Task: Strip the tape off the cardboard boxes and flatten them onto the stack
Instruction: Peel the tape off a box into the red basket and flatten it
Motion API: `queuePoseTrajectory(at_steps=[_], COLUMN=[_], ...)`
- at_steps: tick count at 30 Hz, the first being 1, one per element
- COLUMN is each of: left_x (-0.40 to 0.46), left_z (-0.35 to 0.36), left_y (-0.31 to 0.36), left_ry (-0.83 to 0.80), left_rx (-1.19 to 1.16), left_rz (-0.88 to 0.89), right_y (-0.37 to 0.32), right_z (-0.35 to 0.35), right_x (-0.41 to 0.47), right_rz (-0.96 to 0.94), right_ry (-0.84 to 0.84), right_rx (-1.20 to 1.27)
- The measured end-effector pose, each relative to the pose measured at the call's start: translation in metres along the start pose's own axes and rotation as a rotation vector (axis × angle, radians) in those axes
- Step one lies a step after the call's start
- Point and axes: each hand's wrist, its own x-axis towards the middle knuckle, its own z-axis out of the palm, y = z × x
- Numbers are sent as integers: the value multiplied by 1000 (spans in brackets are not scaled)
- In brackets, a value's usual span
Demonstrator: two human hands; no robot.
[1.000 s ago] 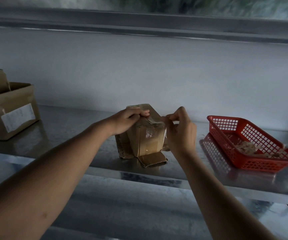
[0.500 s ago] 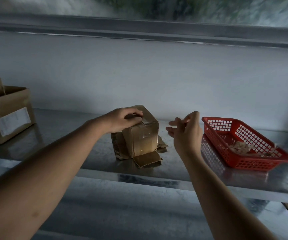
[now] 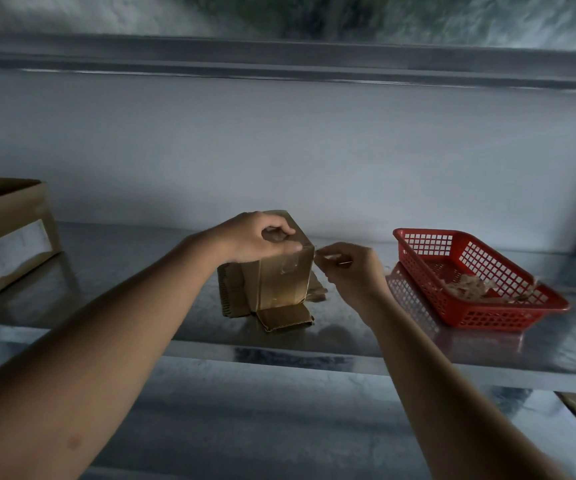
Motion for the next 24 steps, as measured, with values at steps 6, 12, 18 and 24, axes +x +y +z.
queuePoseTrajectory(at_steps=[6, 12, 18, 24], left_x=[-4, -2, -2, -7], left_z=[3, 11, 17, 19], left_y=[-13, -16, -19, -11], left_ry=[29, 69, 79, 60], left_rx=[-16, -42, -42, -75], left_rz=[27, 39, 12, 50], right_y=[14, 19, 19, -6], right_z=[1, 8, 15, 13], right_x=[6, -9, -16, -13], right_rz=[-40, -201, -438, 257], right_ry=[97, 222, 257, 55], right_rx=[-81, -120, -190, 614])
